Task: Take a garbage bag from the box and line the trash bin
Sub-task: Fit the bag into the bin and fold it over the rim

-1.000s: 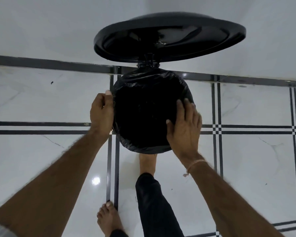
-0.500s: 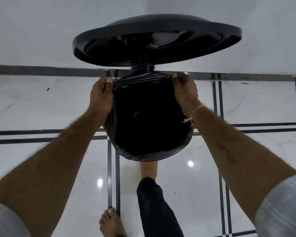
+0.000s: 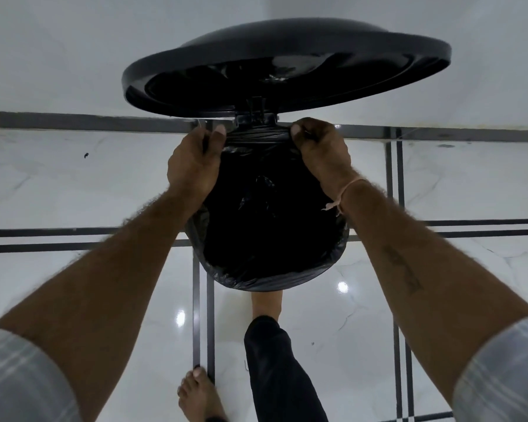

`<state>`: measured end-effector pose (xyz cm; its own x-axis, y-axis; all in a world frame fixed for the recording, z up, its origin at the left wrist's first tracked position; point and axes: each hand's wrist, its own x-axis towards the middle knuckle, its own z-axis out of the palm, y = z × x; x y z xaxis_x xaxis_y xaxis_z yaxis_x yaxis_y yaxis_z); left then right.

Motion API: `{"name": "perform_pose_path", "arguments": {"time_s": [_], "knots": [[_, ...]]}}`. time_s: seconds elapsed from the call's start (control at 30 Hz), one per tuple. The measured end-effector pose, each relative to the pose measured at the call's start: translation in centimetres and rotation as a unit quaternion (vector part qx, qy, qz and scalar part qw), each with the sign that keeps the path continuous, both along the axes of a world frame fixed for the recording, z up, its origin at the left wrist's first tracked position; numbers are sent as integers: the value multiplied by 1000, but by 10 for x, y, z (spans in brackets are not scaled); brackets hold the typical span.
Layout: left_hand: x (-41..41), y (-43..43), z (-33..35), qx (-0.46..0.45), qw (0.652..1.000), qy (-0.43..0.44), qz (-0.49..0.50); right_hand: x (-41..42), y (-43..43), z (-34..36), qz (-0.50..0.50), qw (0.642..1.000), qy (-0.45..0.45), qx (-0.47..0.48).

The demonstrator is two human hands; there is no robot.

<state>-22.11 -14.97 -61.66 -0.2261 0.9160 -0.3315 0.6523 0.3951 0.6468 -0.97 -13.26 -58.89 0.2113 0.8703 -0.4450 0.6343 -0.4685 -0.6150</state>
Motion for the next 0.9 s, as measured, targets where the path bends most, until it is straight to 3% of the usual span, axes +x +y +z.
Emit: {"name": "perform_pose_path", "arguments": {"time_s": [0.1, 0.2, 0.37, 0.47, 0.6, 0.77, 0.9], "knots": [[-3, 0, 0, 17, 999, 14, -27, 6, 0, -4, 36, 999, -12, 8], [-8, 2, -7, 23, 998, -47, -22, 15, 0, -10, 72, 995, -55, 34], [-16, 7, -10, -46, 976, -211, 34, 29, 6, -17, -3, 985, 170, -15], [-23, -7, -2, -57, 957, -274, 81, 41, -7, -21, -54, 992, 114, 9], [-30, -41, -6, -36, 974, -211, 77, 40, -43, -19, -79, 996, -5, 49], [-22, -41, -4, -47, 957, -260, 116, 34, -39, -21, -97, 994, -38, 33], [-25, -35, -3, -92, 940, -298, 138, 42, -26, -31, -155, 987, 29, -25]]}}
